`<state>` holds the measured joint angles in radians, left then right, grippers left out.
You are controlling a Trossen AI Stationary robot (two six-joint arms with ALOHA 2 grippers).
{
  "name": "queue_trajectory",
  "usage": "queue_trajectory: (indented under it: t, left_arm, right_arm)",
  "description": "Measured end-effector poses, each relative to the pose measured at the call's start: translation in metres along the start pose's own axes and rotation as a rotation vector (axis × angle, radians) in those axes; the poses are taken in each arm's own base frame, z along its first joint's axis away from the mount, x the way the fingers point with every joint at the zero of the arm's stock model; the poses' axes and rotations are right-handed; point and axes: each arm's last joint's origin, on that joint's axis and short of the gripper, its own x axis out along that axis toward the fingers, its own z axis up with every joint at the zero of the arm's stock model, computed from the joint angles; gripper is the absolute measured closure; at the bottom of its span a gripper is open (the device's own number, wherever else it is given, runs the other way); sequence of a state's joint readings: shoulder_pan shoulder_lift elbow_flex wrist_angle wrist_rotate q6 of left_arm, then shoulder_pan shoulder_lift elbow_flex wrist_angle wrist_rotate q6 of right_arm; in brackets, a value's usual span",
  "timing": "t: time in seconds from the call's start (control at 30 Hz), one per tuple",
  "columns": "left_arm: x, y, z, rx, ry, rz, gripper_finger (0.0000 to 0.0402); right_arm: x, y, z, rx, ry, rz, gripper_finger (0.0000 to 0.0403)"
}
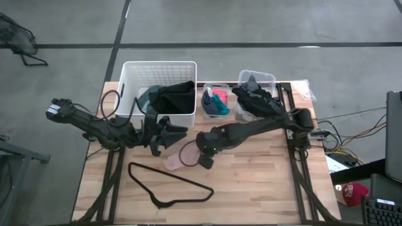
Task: Pick & Place Cloths
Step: Put the pink sock into the small transparent bin
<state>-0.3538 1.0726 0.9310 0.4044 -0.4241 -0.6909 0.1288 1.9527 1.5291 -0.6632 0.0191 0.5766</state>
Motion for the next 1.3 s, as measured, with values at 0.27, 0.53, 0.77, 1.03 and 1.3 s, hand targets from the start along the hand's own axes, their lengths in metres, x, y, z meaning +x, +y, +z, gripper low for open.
queue_trajectory:
  t: [0.27, 0.53, 0.77, 1.03, 1.3]
  left_arm:
    - [-0.002, -0.002, 0.004, 0.037, -0.011, -0.008, 0.0239]
    - [-0.002, -0.001, 0.003, 0.052, -0.008, -0.005, 0.0239]
    - [-0.002, -0.001, 0.003, 0.046, -0.007, -0.004, 0.0239]
    - [-0.002, 0.000, 0.002, 0.029, 0.001, 0.002, 0.0239]
    - [-0.002, 0.001, 0.001, 0.000, 0.013, 0.012, 0.0239]
  right_arm:
    - [-0.116, -0.009, 0.006, 0.071, -0.312, -0.074, 0.0394]
    - [-0.199, -0.050, 0.016, 0.191, -0.611, -0.129, 0.0394]
    - [-0.231, -0.099, 0.033, 0.278, -0.764, -0.198, 0.0394]
    - [-0.212, -0.162, 0.056, 0.377, -0.694, -0.255, 0.0394]
    - [-0.144, -0.202, 0.072, 0.451, -0.460, -0.301, 0.0394]
